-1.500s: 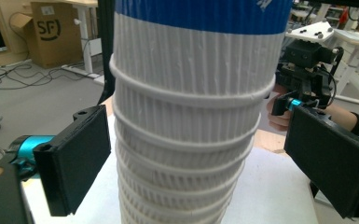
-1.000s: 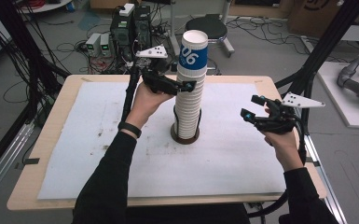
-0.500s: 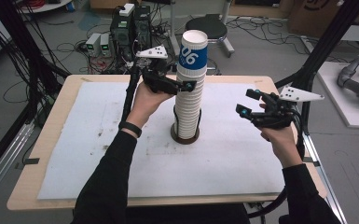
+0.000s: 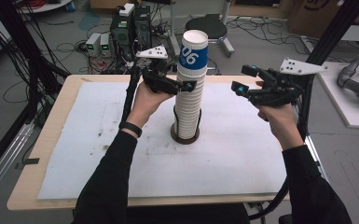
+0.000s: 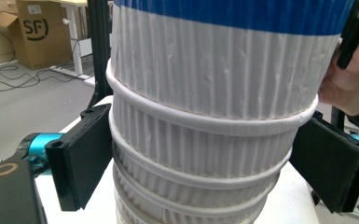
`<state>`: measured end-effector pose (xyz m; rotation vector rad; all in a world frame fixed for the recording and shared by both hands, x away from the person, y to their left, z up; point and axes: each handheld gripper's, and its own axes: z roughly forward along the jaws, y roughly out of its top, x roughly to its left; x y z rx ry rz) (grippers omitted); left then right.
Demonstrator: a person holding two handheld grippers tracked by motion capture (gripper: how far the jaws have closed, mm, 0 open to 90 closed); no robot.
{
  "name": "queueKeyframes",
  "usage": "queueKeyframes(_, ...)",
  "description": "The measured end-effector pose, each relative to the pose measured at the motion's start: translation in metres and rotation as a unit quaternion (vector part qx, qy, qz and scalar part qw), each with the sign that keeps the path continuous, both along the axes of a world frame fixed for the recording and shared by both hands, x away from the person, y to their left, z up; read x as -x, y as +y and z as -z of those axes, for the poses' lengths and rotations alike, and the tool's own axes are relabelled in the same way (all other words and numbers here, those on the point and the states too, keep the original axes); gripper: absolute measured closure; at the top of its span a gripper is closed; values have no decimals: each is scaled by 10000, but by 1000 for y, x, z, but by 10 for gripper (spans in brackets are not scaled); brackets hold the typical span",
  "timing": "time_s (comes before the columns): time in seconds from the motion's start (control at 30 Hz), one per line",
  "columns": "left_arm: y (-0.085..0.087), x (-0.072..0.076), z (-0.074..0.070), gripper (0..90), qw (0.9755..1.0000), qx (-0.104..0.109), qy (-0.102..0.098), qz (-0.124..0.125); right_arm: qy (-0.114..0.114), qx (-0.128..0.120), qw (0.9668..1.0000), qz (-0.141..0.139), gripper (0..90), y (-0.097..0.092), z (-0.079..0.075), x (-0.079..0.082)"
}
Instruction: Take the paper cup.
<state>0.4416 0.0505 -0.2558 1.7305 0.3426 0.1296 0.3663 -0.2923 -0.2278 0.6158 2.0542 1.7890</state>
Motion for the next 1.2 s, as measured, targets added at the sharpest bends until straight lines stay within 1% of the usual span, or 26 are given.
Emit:
queueKeyframes(0.07,0,0,0,114,10000,-3,-2,2,-25,17,10000,-18,193,6,-8,-4)
queueKeyframes(0.1,0,0,0,114,10000,-3,-2,2,-25,17,10000,-18,193,6,-8,-4)
queueKeyframes(0.17,0,0,0,114,10000,1,-4,0,-50,28,9999,-108,194,17,-21,-8)
queueKeyframes(0.23,0,0,0,114,10000,10,0,0,-89,-5,9999,-146,194,23,-28,-11)
queueKeyframes(0.27,0,0,0,114,10000,10,0,0,-89,-5,9999,-146,194,23,-28,-11)
queueKeyframes(0.3,0,0,0,114,10000,16,0,-4,-105,3,9998,-172,194,30,-37,-14)
queueKeyframes(0.33,0,0,0,114,10000,16,0,-4,-105,3,9998,-172,194,30,-37,-14)
queueKeyframes(0.37,0,0,0,114,10000,13,11,-2,-119,-18,9997,-210,194,37,-45,-17)
queueKeyframes(0.4,0,0,0,114,10000,13,11,-2,-104,-30,9997,-222,194,40,-49,-19)
queueKeyframes(0.43,0,0,0,114,10000,12,5,3,-109,-23,9997,-231,194,43,-52,-20)
queueKeyframes(0.47,0,0,0,114,10000,12,5,3,-109,-23,9997,-231,194,43,-52,-20)
queueKeyframes(0.5,0,0,0,114,10000,10,4,2,-103,23,9996,-246,194,50,-58,-23)
queueKeyframes(0.63,-1,0,0,114,10000,8,-3,3,-85,76,9995,-302,194,62,-68,-28)
queueKeyframes(0.87,-1,0,0,114,10000,12,-5,7,-10,135,9996,-267,194,79,-77,-39)
queueKeyframes(0.9,-1,0,0,114,10000,12,-5,7,-10,135,9996,-267,194,79,-77,-39)
queueKeyframes(0.93,-1,0,0,114,10000,10,1,6,47,132,9995,-271,194,84,-78,-42)
queueKeyframes(1.03,-1,0,0,114,10000,23,8,11,105,129,9994,-287,194,89,-78,-46)
queueKeyframes(1.13,-1,0,0,114,10000,17,5,10,140,171,9994,-275,199,95,-79,-49)
queueKeyframes(1.17,-1,0,0,114,10000,17,5,10,186,191,9993,-270,199,97,-79,-50)
queueKeyframes(1.2,-1,0,0,114,10000,22,8,9,176,203,9992,-297,204,99,-79,-51)
